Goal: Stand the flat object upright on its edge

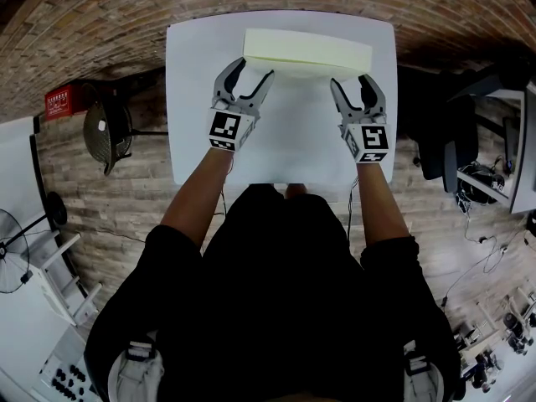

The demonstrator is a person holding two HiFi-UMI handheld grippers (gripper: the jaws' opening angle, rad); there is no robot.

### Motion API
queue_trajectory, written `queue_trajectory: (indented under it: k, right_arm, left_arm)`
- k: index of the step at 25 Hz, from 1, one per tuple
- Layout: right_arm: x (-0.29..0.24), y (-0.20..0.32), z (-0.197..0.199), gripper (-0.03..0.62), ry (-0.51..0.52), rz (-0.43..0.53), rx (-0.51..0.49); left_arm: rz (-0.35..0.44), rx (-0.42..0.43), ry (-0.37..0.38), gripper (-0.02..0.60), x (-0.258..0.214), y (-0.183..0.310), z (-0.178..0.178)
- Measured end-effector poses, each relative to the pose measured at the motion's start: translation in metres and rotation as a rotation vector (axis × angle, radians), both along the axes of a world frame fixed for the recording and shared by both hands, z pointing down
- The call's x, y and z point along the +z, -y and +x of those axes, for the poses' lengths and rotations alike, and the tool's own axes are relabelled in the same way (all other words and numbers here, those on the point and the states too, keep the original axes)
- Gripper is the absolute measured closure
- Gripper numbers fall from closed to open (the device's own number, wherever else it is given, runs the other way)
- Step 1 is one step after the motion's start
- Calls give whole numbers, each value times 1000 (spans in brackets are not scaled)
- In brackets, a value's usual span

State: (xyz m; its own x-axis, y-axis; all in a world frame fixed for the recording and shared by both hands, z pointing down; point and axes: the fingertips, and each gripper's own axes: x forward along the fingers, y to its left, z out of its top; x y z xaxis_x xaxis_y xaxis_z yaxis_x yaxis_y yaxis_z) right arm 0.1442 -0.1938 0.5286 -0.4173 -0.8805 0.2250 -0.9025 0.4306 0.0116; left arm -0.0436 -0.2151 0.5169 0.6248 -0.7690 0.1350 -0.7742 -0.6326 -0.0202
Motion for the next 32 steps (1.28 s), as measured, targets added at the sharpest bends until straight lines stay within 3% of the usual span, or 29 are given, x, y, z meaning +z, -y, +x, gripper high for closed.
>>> queue_trajectory:
  k: [9,32]
  right_arm:
    - [-1,0,-4,303,17,-20,-21]
    - [-15,-2,9,295,31,-9,-24]
  left_arm:
    - [-39,-17,-9,316,7,1,-7]
    - [-15,-12,11,316,-8,-3,-7]
